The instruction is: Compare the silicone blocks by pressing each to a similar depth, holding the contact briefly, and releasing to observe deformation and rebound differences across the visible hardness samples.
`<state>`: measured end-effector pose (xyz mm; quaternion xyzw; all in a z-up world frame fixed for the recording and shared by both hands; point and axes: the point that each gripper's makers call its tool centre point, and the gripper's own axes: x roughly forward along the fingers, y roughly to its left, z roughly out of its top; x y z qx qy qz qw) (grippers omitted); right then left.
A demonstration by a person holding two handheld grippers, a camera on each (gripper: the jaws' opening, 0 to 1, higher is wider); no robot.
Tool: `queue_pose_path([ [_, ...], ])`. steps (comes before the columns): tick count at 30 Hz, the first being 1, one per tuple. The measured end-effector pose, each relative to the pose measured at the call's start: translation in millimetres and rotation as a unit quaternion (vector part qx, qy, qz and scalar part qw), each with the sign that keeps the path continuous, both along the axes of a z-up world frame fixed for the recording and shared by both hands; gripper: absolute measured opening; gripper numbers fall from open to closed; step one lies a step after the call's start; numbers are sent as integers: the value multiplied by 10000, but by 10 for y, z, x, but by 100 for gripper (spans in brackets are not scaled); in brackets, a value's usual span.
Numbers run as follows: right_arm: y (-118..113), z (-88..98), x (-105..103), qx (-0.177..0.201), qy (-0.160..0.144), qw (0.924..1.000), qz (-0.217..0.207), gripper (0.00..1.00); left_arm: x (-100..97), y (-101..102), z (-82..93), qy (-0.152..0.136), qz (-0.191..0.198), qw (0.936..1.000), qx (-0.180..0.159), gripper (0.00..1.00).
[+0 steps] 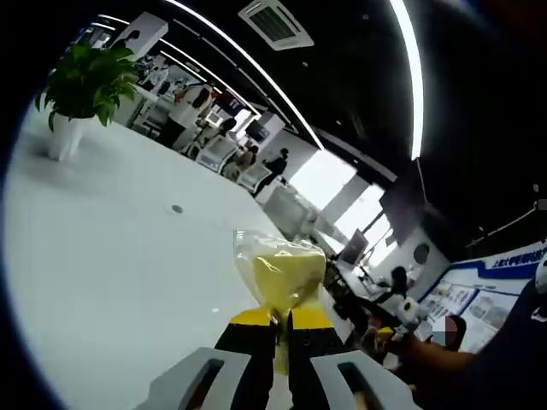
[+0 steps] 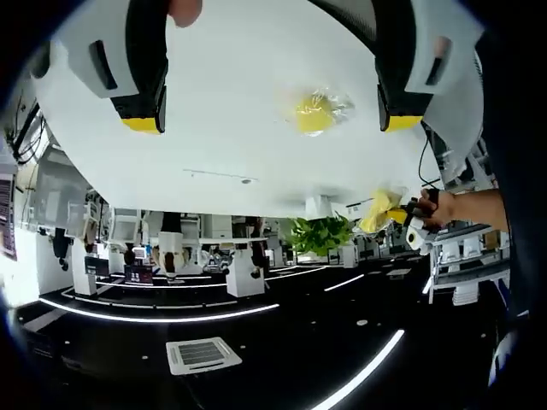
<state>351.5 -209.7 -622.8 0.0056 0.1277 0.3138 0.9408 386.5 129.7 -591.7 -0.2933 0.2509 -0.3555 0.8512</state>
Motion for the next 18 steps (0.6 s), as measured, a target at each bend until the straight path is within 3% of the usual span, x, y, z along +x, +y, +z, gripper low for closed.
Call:
queue_pose_path([
  [9, -100, -77, -82, -107, -157, 9997, -177, 97, 30, 71, -263, 425, -69, 9990, 89, 2],
  [18, -191, -219, -96, -174, -31, 9995, -269, 97, 111, 195, -524, 747, 54, 9971, 152, 2],
])
